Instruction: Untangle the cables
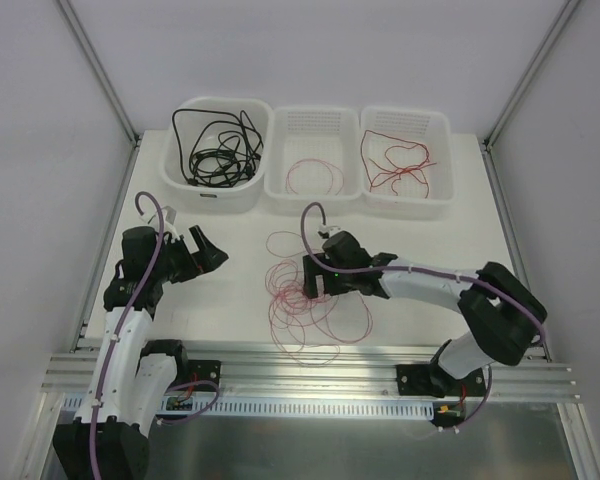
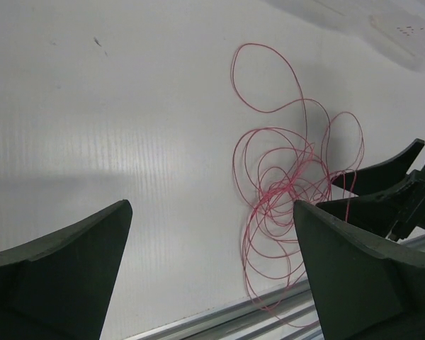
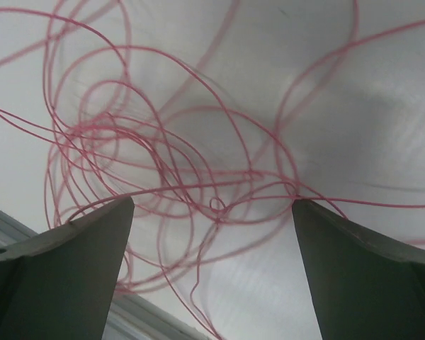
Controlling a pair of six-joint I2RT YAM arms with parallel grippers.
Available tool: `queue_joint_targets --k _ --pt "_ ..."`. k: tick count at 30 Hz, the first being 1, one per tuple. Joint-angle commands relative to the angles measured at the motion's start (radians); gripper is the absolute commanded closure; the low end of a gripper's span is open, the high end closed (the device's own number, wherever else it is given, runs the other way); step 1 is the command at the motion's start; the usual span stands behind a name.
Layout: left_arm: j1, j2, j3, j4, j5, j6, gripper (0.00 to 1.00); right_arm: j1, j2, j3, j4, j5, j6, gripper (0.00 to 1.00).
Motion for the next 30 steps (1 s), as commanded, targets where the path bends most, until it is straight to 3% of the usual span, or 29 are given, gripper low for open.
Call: queue_joint_targets --k 1,6,10,13,14,18,24,30 --pt "-0.006 0.007 0.019 0.031 0.046 0.013 0.01 0.085 0.138 0.176 -0.05 0.064 -0.062 0.0" --pt "-0.006 -0.009 0.016 0.03 0.035 0.022 0.01 0.178 0.304 0.323 -0.173 0.131 -0.096 0.01" --pt "-0.006 -0.009 0.014 0.03 0.042 0.02 0.01 0.22 0.399 0.399 -0.298 0.18 -0.119 0.15" --pt "-0.006 -0.005 0.017 0.031 0.046 0.02 0.01 0.235 0.433 0.412 -0.33 0.199 -0.13 0.47" --pt "-0.006 -0.005 0.019 0.03 0.046 0.022 0.01 0.237 0.436 0.409 -0.331 0.203 -0.13 0.71" --pt "-0.006 -0.008 0.014 0.03 0.048 0.023 0.01 0.235 0.401 0.403 -0.35 0.22 -0.16 0.97" --pt "-0.004 -0.006 0.016 0.03 0.049 0.025 0.01 0.231 0.272 0.443 -0.448 0.323 -0.251 0.99" --pt "-0.006 -0.003 0.017 0.03 0.055 0.023 0.01 0.183 0.06 0.592 -0.564 0.343 -0.37 0.99"
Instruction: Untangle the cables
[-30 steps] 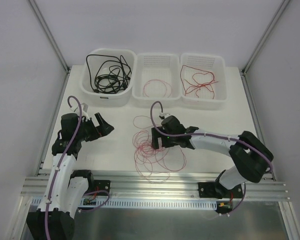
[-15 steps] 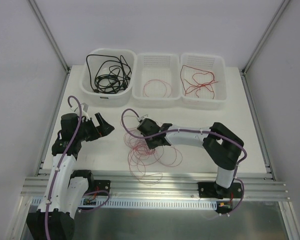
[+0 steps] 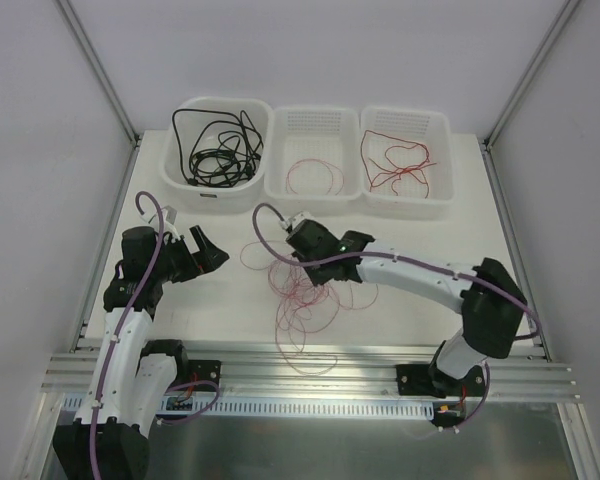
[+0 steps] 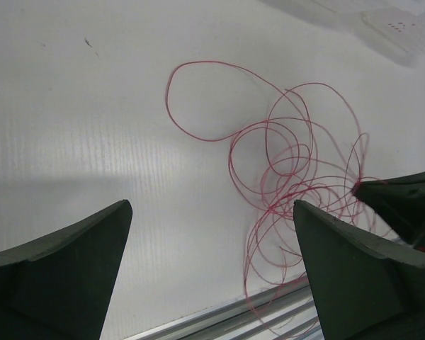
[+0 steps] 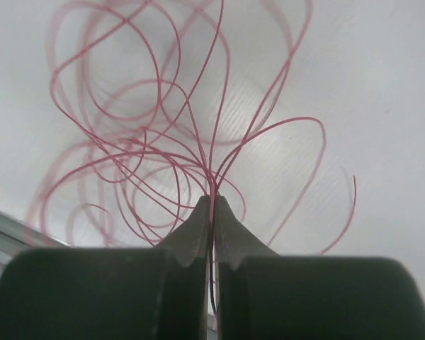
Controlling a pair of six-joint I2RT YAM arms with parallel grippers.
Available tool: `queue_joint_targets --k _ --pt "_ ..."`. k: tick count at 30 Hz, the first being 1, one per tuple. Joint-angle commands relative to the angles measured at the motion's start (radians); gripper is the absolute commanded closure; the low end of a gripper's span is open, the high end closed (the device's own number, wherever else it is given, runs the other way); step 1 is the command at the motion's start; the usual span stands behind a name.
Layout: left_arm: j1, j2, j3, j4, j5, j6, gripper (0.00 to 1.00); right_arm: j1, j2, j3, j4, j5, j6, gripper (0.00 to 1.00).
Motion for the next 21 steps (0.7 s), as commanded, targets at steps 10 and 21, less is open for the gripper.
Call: queue_joint_targets --k 10,21 --pt "-0.006 -0.007 0.014 0.023 0.039 0.021 0.01 -0.273 -0.216 0.682 -0.252 -0.153 -0.207 0.99" --pt "-0.006 -0.005 0.011 0.023 0.05 0.02 0.01 -0.514 0.029 1.1 0.025 -0.26 -0.213 1.0"
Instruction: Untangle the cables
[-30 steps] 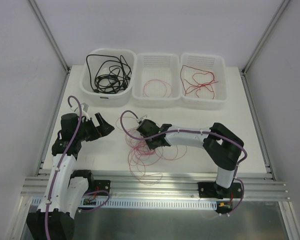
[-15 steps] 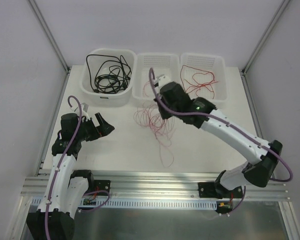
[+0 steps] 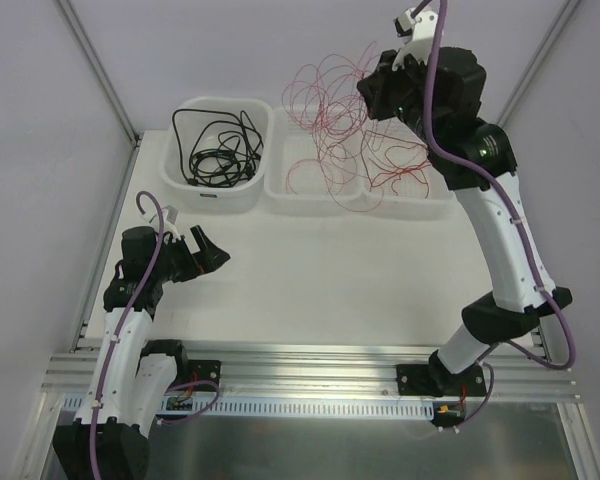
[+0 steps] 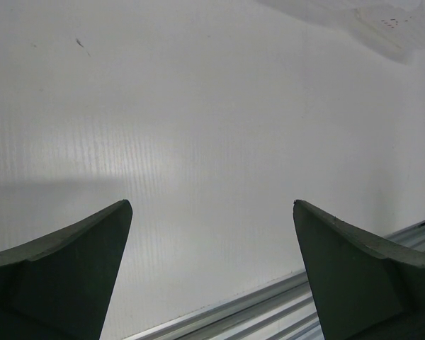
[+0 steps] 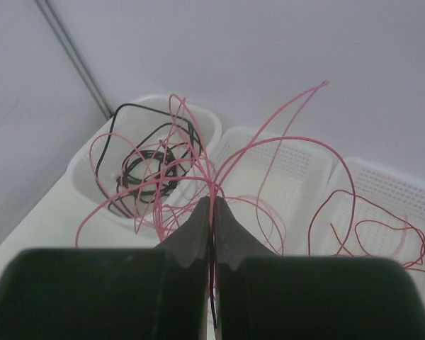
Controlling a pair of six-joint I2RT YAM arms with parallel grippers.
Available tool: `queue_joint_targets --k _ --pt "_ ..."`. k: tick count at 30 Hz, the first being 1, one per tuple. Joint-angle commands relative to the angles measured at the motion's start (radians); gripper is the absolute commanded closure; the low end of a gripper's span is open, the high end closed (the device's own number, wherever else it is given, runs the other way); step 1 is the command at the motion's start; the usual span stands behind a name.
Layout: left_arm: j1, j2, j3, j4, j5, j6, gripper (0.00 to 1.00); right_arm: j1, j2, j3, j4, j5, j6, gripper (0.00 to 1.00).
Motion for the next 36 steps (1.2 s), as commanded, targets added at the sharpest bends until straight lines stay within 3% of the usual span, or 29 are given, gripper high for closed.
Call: queue_joint_targets --k 1,7,16,23,29,33,36 --pt "-0.005 -0.004 0.01 0.02 0.031 0.02 0.01 -0.071 0.101 0.008 0.157 -0.077 0.018 0.99" --pt "-0.006 -0.002 0.005 0.018 0.04 0.016 0.01 -0.134 0.285 0.02 0.332 -0.197 0.035 0.99" --pt "-0.006 0.01 0.004 0.017 0.059 0.015 0.01 -0.143 0.46 0.005 0.447 -0.094 -0.005 0.99" --pt "-0.006 0.015 0.002 0.017 0.063 0.015 0.01 -0.145 0.565 -0.072 0.456 -0.094 0.048 0.99" --pt "-0.006 0.018 0.001 0.015 0.066 0.015 0.01 -0.143 0.707 -0.071 0.367 -0.133 0.098 0.99" --pt "-0.006 0.018 0.001 0.015 0.065 0.015 0.01 -0.143 0.721 -0.124 0.344 -0.151 0.117 0.95" --pt "-0.006 0.019 0.001 0.015 0.063 0.015 0.01 -0.143 0.703 -0.147 0.323 -0.145 0.106 0.8"
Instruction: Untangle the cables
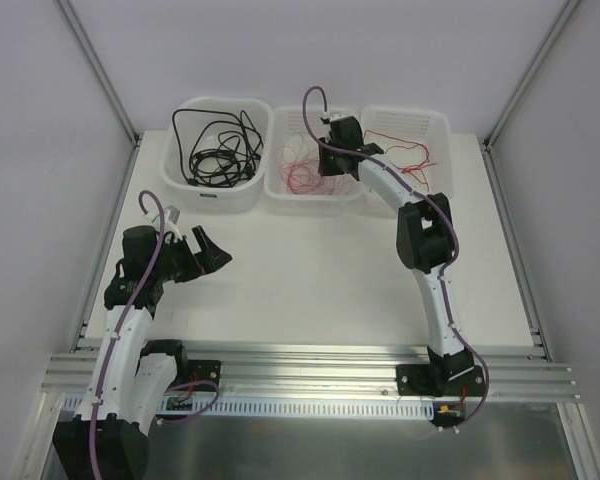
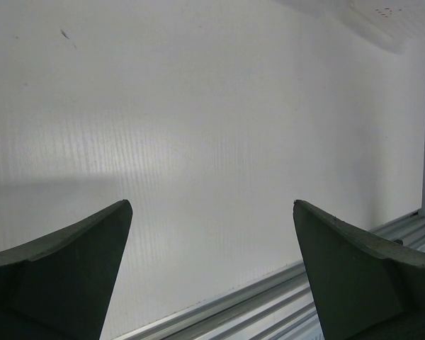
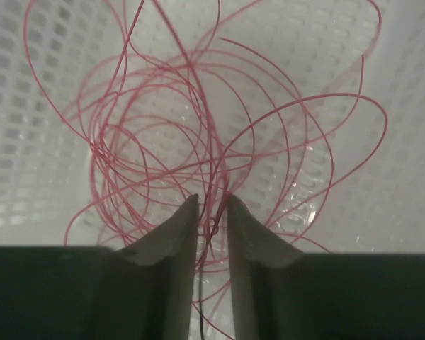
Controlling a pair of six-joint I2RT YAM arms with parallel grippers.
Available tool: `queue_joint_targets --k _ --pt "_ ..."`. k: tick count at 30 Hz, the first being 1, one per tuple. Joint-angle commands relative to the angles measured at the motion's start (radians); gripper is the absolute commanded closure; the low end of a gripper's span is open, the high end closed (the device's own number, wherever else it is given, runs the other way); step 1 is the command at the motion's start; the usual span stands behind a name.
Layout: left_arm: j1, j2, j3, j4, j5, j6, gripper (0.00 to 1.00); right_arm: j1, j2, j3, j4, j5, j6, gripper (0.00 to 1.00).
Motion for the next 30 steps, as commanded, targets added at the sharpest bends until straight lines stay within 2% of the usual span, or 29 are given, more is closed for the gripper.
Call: queue_joint_targets --k 1,3,5,6,8,9,11,12,13,15,19,22,26,30 --pt "-0.006 0.001 0.001 0.014 0.03 0.015 0.01 -0.003 -0.06 0.008 -0.017 -0.013 0.008 0.71" --pt "-0.006 0.003 0.002 0.014 0.032 0.015 0.01 -0.003 -0.086 0.004 -0.034 0.01 -0.004 0.58" --pt "-0.006 0.004 0.001 0.014 0.03 0.015 0.01 -0.001 -0.118 -0.007 -0.049 0.013 -0.021 0.49" --pt "-0.006 0.004 0.001 0.014 0.033 0.015 0.01 -0.003 -0.137 -0.022 -0.048 0.008 -0.024 0.38" --pt "-0.006 -0.002 0.002 0.014 0.03 0.015 0.01 -0.003 -0.209 -0.067 -0.035 -0.005 -0.034 0.29" --pt "-0.006 -0.004 0.001 0.014 0.03 0.015 0.01 -0.001 -0.236 -0.079 -0.034 -0.007 -0.035 0.22" --pt "-0.006 -0.007 0.001 0.014 0.027 0.015 0.01 -0.001 -0.31 -0.105 -0.041 -0.004 -0.034 0.15" --pt "-0.006 -0.008 0.001 0.013 0.026 0.015 0.01 -0.003 -0.331 -0.111 -0.044 -0.007 -0.04 0.07" --pt "-0.006 -0.01 0.001 0.014 0.026 0.015 0.01 -0.001 -0.374 -0.117 -0.064 -0.005 -0.043 0.04" --pt "-0.006 -0.013 0.001 0.013 0.026 0.017 0.01 -0.003 -0.413 -0.122 -0.095 -0.008 -0.05 0.0" --pt "-0.006 -0.025 0.002 0.014 0.026 0.017 0.01 -0.003 -0.503 -0.125 -0.167 -0.008 -0.054 0.0" --pt "-0.006 -0.043 0.004 0.013 0.032 0.023 0.01 -0.004 -0.614 -0.203 -0.192 0.014 -0.049 0.0" --pt "-0.006 -0.08 0.019 -0.004 0.009 0.041 0.01 -0.015 -0.816 -0.35 -0.21 0.096 -0.055 0.0" --pt "-0.006 -0.163 0.114 -0.114 -0.012 0.028 0.01 -0.047 -1.107 -0.534 -0.247 0.162 -0.057 0.0"
